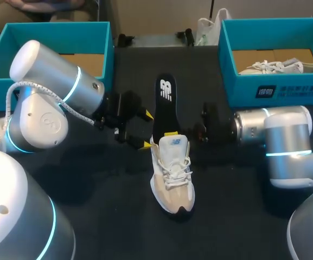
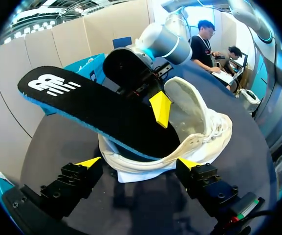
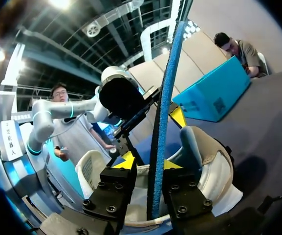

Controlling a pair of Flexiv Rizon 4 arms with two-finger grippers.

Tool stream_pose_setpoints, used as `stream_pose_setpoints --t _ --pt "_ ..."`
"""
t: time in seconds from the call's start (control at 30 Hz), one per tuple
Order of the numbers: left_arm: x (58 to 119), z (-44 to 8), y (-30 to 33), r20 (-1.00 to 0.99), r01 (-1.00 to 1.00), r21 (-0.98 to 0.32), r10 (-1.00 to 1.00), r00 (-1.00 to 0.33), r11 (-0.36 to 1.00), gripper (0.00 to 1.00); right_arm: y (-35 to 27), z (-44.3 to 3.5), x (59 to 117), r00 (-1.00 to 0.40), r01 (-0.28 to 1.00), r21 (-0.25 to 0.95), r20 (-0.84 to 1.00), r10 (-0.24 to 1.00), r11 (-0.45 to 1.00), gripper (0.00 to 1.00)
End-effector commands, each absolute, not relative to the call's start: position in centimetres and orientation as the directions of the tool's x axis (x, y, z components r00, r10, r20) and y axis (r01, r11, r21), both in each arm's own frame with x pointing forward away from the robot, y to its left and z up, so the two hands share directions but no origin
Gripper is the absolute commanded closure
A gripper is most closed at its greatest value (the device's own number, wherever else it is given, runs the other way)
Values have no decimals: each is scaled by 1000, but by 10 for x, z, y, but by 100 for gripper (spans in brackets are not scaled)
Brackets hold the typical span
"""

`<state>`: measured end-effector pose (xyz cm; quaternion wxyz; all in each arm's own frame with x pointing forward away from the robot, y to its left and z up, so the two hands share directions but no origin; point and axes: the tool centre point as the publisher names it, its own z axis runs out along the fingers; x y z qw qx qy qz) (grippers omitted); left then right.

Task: Take the shoe out of the shoebox, open the shoe tongue, remove and reinsert the insole, then place the shoe into the shoebox

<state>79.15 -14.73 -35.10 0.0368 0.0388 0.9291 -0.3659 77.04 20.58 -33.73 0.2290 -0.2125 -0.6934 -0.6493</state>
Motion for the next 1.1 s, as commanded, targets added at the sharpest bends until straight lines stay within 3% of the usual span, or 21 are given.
stream_pose_setpoints --t 0.03,0.5,0.7,0.77,0.8,1.1 --pt "792 -350 -148 -96 98 -673 45 -994 733 0 205 -329 771 -805 591 801 593 11 98 71" --pt "792 -350 -148 -96 98 -673 45 -994 733 0 206 -317 785 -784 596 749 621 7 289 70" --pt "792 -350 -148 -96 98 -673 45 -994 733 0 202 -322 785 -763 610 717 646 6 337 78" --pt "792 -350 -148 -96 98 -673 45 -994 733 0 202 -324 784 -759 613 711 651 8 344 89" --pt "792 -350 -148 -96 98 -673 45 -994 733 0 203 -325 783 -756 615 706 655 8 351 100" --pt "792 -350 -148 -96 98 -673 45 -994 733 0 204 -339 769 -728 637 670 685 14 382 100"
